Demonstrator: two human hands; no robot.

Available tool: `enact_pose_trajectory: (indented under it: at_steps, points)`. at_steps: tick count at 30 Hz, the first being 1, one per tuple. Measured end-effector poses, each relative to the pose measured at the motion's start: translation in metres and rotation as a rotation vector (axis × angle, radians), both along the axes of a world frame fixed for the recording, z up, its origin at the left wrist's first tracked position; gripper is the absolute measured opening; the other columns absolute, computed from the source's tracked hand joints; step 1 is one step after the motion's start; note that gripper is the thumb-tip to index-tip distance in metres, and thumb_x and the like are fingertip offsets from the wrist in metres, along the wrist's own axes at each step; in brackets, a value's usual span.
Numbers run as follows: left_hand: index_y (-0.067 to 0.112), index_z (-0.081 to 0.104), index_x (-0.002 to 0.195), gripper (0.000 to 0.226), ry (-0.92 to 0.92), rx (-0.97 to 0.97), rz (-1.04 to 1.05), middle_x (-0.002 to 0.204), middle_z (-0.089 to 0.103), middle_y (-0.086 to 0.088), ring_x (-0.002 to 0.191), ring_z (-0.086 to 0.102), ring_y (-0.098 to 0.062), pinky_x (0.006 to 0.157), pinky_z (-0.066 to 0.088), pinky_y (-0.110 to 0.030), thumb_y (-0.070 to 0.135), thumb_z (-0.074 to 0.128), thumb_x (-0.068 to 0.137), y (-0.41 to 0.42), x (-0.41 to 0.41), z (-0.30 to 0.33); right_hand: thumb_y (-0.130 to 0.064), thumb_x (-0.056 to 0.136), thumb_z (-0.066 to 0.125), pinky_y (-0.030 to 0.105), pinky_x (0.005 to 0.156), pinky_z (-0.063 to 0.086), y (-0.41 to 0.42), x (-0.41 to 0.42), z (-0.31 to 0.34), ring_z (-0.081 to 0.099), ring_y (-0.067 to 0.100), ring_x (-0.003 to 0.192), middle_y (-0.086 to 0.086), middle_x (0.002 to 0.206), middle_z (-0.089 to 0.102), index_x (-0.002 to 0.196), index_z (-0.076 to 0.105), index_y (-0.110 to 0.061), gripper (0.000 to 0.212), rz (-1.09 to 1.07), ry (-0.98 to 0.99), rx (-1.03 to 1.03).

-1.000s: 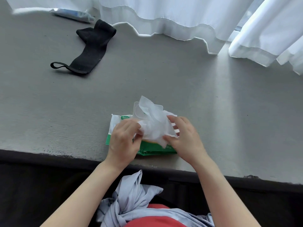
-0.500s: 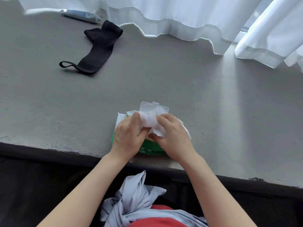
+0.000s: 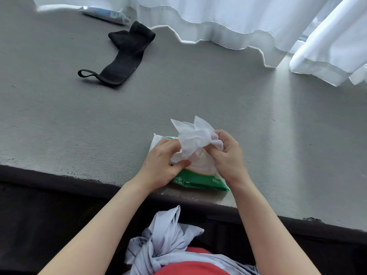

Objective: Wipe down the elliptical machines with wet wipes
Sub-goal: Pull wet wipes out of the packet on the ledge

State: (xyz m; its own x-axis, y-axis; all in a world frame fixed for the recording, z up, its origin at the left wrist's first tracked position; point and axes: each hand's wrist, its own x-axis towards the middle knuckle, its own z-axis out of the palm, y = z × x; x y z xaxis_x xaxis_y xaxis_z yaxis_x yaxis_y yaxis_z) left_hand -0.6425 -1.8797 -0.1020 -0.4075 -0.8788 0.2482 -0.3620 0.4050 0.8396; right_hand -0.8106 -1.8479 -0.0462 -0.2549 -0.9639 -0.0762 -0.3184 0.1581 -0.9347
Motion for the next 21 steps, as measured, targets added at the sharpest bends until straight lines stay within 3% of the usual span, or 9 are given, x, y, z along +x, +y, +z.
enact_pose_trajectory:
  at_steps: [2,4,7,8,10,13,16,19,21]
  points:
    - [0.011,0.071,0.106,0.042,-0.033,-0.061,0.035,0.098,0.068,0.007,0.092,0.046,-0.005,0.073,0.039,-0.018,0.043,0.06,0.083,0.001,-0.002,-0.003,-0.001,0.084,0.062,0.03,0.081,0.049,0.005,-0.007,0.007,0.059,0.006,0.093,-0.012,0.106,0.062,0.099,0.059,-0.043,0.045,0.113,0.12,0.024]
    - [0.006,0.072,0.103,0.043,-0.034,-0.098,0.09,0.097,0.07,-0.005,0.092,0.05,-0.013,0.073,0.042,-0.026,0.042,0.055,0.086,0.003,-0.007,-0.002,-0.007,0.081,0.07,0.016,0.091,0.043,0.01,-0.01,0.018,0.051,-0.002,0.109,-0.017,0.123,0.05,0.114,0.054,-0.051,0.058,0.289,0.162,0.048]
    - [0.005,0.072,0.098,0.041,-0.051,-0.142,0.16,0.095,0.07,-0.009,0.091,0.05,-0.014,0.069,0.039,-0.025,0.04,0.055,0.083,0.007,-0.012,0.0,-0.026,0.079,0.079,0.001,0.086,0.032,0.012,0.001,0.02,0.045,-0.015,0.104,-0.018,0.115,0.048,0.097,0.061,-0.041,0.029,0.277,0.28,0.017]
    - [0.007,0.073,0.096,0.04,-0.054,-0.142,0.168,0.095,0.069,-0.005,0.091,0.05,-0.012,0.067,0.038,-0.022,0.041,0.056,0.083,0.007,-0.013,0.0,-0.024,0.081,0.077,0.001,0.08,0.032,0.011,0.005,0.017,0.046,-0.015,0.097,-0.016,0.106,0.05,0.087,0.061,-0.032,0.02,0.197,0.347,-0.018]
    - [0.013,0.074,0.094,0.037,-0.036,-0.101,0.175,0.094,0.066,0.006,0.091,0.051,-0.008,0.07,0.037,-0.013,0.043,0.058,0.08,0.007,-0.012,0.0,-0.013,0.083,0.072,0.007,0.07,0.034,0.009,0.006,0.006,0.048,-0.007,0.081,-0.011,0.086,0.051,0.075,0.054,-0.019,0.021,0.051,0.438,-0.073]
    - [0.022,0.076,0.093,0.029,-0.027,-0.055,0.166,0.093,0.057,0.02,0.091,0.052,-0.001,0.077,0.036,-0.004,0.042,0.063,0.076,0.007,-0.009,0.0,-0.003,0.08,0.068,0.012,0.062,0.033,0.01,-0.001,0.0,0.044,0.0,0.069,-0.01,0.073,0.046,0.071,0.047,-0.014,0.025,-0.028,0.434,-0.057]
    - [0.027,0.075,0.093,0.022,-0.047,-0.007,0.099,0.094,0.053,0.025,0.092,0.052,0.001,0.08,0.035,-0.002,0.034,0.062,0.076,0.006,-0.006,0.004,0.001,0.08,0.067,0.007,0.067,0.034,0.011,-0.005,0.0,0.047,-0.008,0.074,-0.013,0.081,0.052,0.079,0.052,-0.018,0.024,0.047,0.46,-0.048]
    - [0.034,0.07,0.087,0.022,0.114,0.216,0.138,0.098,0.062,0.016,0.085,0.06,-0.005,0.078,0.046,-0.012,0.017,0.061,0.077,0.004,-0.006,0.018,0.0,0.082,0.066,0.007,0.069,0.036,0.012,-0.003,0.006,0.051,-0.004,0.07,-0.021,0.102,0.054,0.106,0.053,-0.028,0.04,0.073,0.337,-0.017]
    - [0.032,0.07,0.085,0.021,0.136,0.262,0.205,0.092,0.068,0.014,0.081,0.063,-0.006,0.077,0.051,-0.022,0.011,0.067,0.085,0.001,-0.009,0.025,-0.002,0.081,0.067,0.007,0.073,0.037,0.012,-0.004,0.008,0.053,0.0,0.089,-0.026,0.105,0.051,0.119,0.048,-0.034,0.053,0.062,0.278,0.005]
